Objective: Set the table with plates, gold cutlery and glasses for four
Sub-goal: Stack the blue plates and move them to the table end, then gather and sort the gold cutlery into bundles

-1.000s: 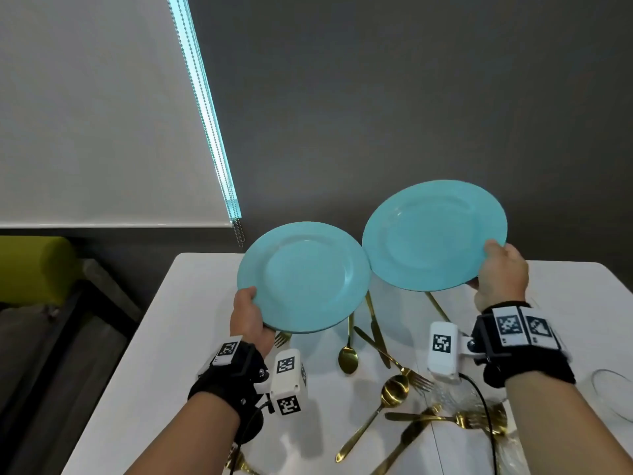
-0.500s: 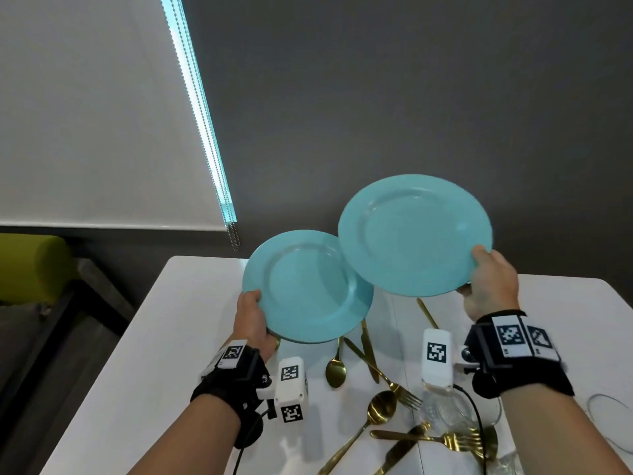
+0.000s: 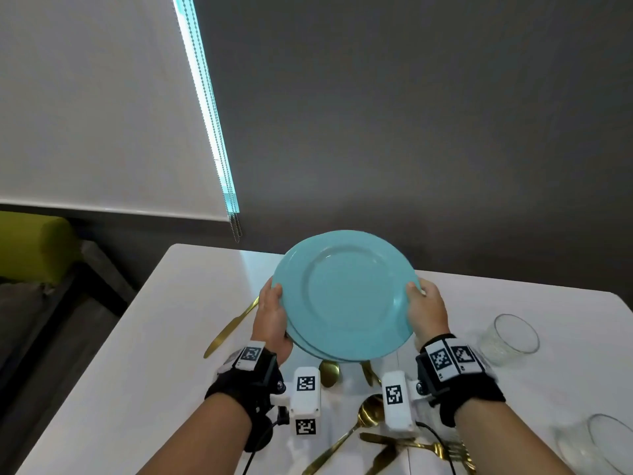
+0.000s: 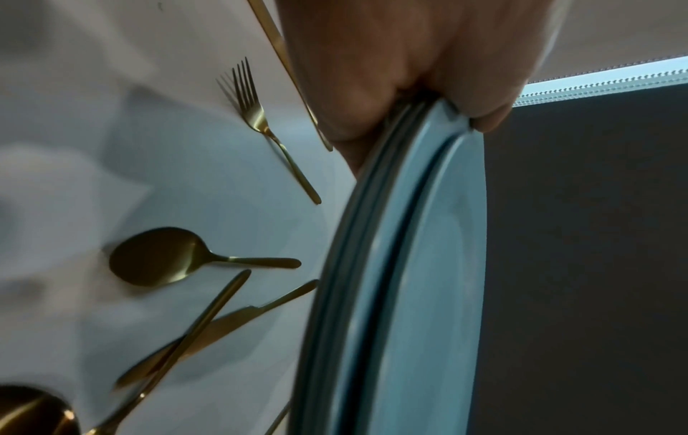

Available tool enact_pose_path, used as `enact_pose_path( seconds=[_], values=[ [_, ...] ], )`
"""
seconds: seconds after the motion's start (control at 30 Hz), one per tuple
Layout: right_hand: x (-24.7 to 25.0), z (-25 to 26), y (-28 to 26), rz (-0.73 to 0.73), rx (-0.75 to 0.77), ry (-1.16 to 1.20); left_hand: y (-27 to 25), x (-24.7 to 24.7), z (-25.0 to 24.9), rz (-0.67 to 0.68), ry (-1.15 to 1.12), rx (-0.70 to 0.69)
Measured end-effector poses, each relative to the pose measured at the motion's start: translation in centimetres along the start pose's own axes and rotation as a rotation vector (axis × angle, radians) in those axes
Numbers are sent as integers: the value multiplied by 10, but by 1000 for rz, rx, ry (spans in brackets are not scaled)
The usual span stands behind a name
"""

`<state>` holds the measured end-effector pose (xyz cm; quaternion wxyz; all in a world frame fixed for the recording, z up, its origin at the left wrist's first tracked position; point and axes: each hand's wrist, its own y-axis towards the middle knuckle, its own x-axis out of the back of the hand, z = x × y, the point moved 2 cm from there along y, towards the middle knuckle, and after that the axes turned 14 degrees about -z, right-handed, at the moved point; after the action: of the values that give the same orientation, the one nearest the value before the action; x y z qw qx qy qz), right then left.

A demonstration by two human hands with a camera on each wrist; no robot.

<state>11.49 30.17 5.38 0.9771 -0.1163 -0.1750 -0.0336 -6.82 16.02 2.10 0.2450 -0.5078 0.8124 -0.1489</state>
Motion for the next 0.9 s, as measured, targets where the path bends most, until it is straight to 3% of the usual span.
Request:
enact_pose_path(
  seconds=[0.13,0.27,0.33,0.43,0.57,0.73,0.9],
  values=[
    [-13,-7,-12,51,-43,2,-10,-2,-12,94,54,-79],
    [-24,-9,-25,40,-34,-28,2,12,-15,68,62,178],
    [-34,-7,-32,54,-29,-39,11,20,-19,56,86,182],
    [-52,1,-45,130,-27,27,21,34,-30,-31,88,96],
    [-79,15,-60,207,-46,56,42,62,-43,-154,-41,96],
    [-94,11,-65,170,-73,-43,75,98,-56,-373,-189,106],
    [-104,-7,-66,194,-131,-124,101,138,-55,-624,-171,128]
  ],
)
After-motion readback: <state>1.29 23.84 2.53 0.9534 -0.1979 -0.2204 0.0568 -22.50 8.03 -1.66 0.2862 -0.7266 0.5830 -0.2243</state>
